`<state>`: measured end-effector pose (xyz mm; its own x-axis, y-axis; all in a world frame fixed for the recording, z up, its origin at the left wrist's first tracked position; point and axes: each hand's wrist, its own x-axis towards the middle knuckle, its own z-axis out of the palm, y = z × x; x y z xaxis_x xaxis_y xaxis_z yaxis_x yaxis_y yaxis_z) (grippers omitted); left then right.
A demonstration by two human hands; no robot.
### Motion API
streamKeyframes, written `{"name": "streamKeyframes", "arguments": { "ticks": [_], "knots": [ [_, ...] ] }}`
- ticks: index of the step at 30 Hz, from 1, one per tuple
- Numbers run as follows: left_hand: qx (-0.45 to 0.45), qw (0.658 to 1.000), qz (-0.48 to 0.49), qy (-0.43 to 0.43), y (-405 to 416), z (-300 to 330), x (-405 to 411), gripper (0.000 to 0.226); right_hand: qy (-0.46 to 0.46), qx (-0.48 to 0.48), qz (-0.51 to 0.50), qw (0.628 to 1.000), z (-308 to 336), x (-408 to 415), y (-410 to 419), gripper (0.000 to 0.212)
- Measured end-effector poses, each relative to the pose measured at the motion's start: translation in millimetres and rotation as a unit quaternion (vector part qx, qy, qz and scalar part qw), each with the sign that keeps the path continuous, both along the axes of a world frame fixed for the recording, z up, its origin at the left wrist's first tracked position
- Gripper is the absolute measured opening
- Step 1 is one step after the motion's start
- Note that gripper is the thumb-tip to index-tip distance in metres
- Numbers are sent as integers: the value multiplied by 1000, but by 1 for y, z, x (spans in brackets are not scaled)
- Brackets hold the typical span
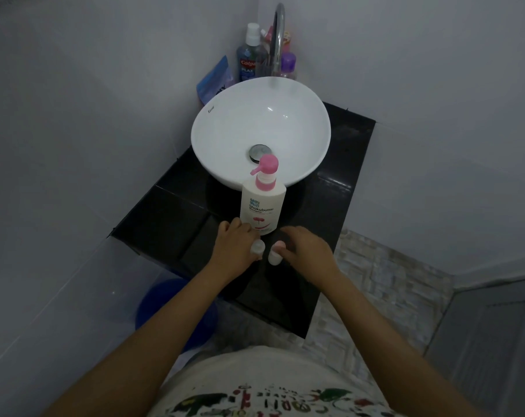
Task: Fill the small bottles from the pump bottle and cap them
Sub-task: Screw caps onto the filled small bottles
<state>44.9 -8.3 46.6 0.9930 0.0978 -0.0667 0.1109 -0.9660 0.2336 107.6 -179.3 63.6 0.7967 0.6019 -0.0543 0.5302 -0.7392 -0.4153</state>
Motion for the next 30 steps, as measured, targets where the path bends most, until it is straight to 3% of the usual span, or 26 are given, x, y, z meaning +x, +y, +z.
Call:
{"name": "streamKeyframes", "arguments": {
  "ticks": [4,9,15,21,27,30],
  "knots": [
    [-31,998,11,-48,3,12,-7,39,15,64,-113,991,7,14,-20,45],
    [-184,972,59,-135,5,44,-28,31,71,19,-176,982,-5,25,-49,41],
    [-436,888,124,-82,11,62,-56,33,133,-119,-139,974,-31,22,-50,33],
    [-554,810,181,-72,5,67,-64,34,227,-245,-149,931,-38,28,-25,31],
    [-641,727,230,-88,-5,68,-65,39,185,-197,-150,951,-38,21,-28,20],
    [-664,705,235,-81,-7,67,-65,37,176,-133,-177,959,-28,18,-31,19]
  ]
}}
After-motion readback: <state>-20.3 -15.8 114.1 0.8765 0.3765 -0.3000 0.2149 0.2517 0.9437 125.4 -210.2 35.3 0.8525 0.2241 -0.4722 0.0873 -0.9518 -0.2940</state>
